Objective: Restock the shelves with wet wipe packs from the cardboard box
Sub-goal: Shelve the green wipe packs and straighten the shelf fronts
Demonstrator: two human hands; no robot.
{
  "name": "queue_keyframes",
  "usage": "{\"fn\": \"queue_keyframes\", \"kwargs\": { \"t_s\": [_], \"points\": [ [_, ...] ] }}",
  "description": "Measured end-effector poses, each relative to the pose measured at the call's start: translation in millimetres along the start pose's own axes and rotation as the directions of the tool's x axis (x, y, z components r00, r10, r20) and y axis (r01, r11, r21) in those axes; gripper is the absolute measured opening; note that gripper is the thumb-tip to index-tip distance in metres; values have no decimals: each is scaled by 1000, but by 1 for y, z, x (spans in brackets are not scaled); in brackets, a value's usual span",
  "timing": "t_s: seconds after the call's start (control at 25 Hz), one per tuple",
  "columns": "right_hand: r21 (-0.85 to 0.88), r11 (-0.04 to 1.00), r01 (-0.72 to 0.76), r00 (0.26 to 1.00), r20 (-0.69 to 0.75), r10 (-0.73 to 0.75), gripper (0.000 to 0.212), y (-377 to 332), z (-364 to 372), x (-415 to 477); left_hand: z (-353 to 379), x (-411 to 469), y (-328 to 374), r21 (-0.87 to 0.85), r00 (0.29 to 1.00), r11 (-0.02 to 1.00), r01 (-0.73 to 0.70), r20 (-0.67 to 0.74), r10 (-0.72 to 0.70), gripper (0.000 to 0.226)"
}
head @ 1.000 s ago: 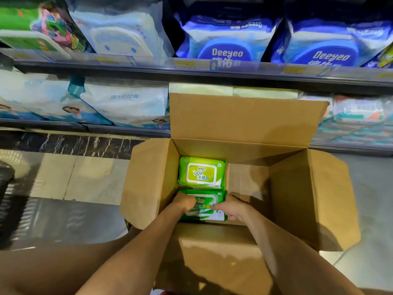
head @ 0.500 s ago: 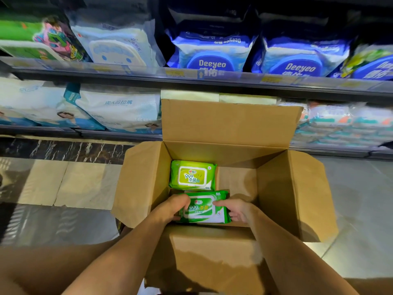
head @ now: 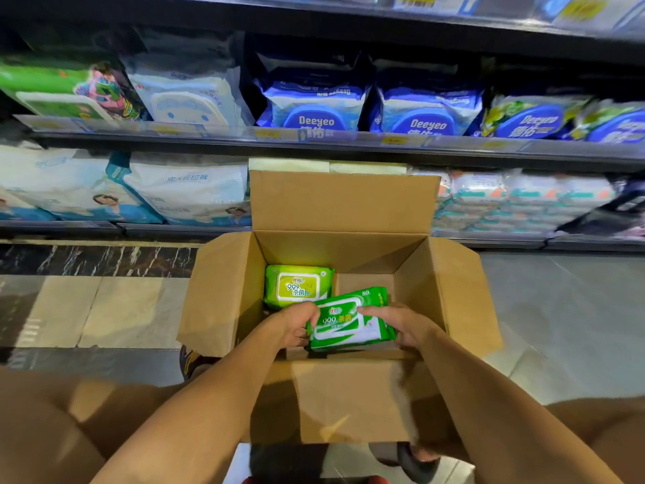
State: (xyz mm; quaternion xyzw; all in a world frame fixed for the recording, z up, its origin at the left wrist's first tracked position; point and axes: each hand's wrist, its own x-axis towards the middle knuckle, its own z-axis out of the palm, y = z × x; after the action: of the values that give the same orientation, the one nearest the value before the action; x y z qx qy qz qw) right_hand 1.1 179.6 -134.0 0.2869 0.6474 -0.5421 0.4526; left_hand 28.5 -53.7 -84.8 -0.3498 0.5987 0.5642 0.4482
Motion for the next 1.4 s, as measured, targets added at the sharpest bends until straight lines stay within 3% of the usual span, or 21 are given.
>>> {"fn": "queue_keyframes", "kwargs": {
  "t_s": [0.12, 0.28, 0.4, 0.48, 0.64, 0.76, 0.84, 0.96, 1.12, 1.24, 1.4],
  "points": [
    [-44, 995, 85, 994, -58, -88, 76, 0, -7, -18, 9, -9, 2, 16, 1000, 1000, -24, 7, 24, 40],
    [-90, 974, 207, 958, -183, -220, 33, -9, -15, -43, 18, -15, 7, -24, 998, 997, -69, 4, 69, 18],
    [-67, 957, 282, 931, -222, -290, 21, -19, -26, -51, 17, -2, 10, -57, 995, 994, -98, 3, 99, 20],
    [-77, 949, 307, 912, -261, -316, 15, -22, -31, -47, 10, 18, 12, -8, 986, 989, -151, -70, 150, 23],
    [-179, 937, 299, 884, -318, -342, 31, -23, -30, -24, -13, 52, 18, 314, 896, 938, -148, -360, 262, 57],
    [-261, 941, 214, 849, -427, -311, 62, -22, -25, -8, -35, 72, 19, 302, 840, 946, -115, -479, 255, 56],
    [-278, 946, 167, 825, -486, -289, 77, -22, -21, -4, -45, 85, 16, 187, 862, 977, -104, -473, 182, 53],
    [-299, 946, 121, 799, -536, -272, 83, -19, -15, 4, -48, 95, 7, 75, 885, 988, -134, -441, 153, 53],
    [-332, 939, 92, 801, -536, -268, 86, -13, -14, 13, -48, 101, 7, 119, 864, 980, -160, -463, 197, 54],
    [-338, 937, 91, 803, -531, -269, 81, -11, -11, 14, -46, 100, -3, 17, 893, 998, -59, -446, 60, 49],
    [-412, 906, 96, 781, -533, -325, 72, -4, -8, 14, -37, 106, -29, -91, 953, 994, 66, -288, -90, 70]
  ]
}}
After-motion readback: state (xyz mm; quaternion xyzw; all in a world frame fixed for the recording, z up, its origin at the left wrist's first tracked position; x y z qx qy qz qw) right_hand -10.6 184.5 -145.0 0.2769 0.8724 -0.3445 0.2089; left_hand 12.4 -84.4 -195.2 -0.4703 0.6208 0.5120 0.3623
